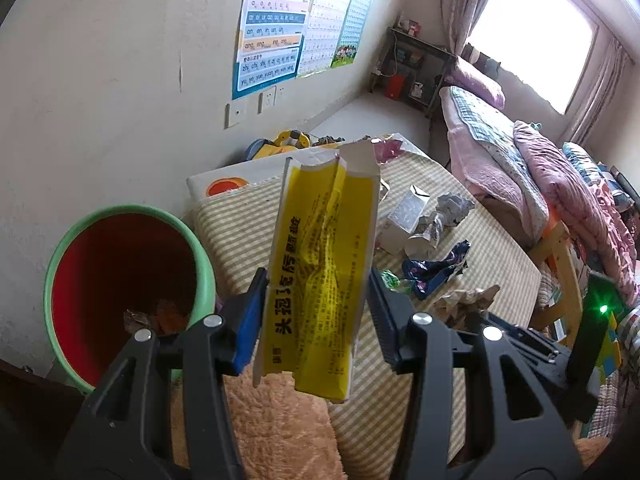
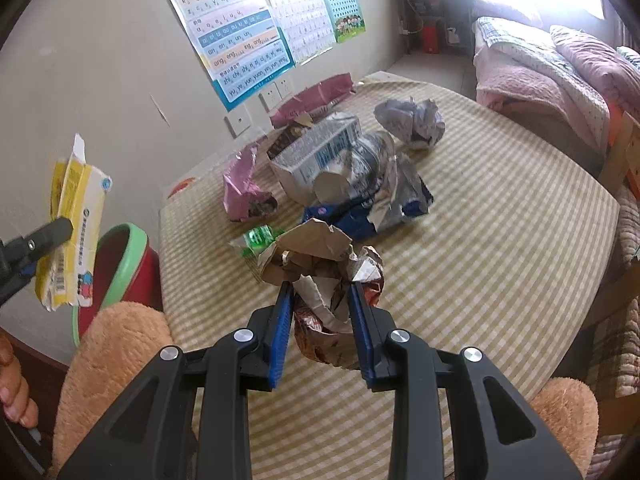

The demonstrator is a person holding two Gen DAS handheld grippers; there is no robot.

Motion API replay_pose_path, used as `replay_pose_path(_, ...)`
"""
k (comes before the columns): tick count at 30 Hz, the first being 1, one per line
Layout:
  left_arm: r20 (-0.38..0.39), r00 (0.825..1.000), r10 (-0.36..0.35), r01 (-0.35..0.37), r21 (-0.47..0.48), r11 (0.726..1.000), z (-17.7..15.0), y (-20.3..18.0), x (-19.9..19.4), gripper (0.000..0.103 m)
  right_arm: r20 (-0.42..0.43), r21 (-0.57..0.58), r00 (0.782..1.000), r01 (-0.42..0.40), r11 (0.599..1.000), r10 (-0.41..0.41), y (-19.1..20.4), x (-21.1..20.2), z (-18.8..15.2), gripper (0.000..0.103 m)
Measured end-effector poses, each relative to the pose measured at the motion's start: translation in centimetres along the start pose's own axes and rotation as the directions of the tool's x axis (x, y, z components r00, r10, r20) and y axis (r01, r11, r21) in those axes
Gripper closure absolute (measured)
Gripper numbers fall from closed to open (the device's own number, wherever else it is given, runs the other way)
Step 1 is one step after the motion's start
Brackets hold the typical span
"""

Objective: Collect trash
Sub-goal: 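Carry both items over the red bucket and open both tools to drop them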

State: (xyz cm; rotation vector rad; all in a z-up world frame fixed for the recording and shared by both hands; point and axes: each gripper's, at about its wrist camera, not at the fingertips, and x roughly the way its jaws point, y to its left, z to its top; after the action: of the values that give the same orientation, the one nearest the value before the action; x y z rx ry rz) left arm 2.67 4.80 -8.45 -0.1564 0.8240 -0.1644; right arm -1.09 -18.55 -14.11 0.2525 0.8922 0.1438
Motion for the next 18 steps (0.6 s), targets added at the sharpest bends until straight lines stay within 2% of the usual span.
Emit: replay_pose_path(18,0.031,1.0,0.0,0.001,-0.05,0.999,0.0,3.0,-0.8,0.056,0.074,-0.06,0.996,-0.04,0.997,0.045,4.3,-3.2,3.0,0.075)
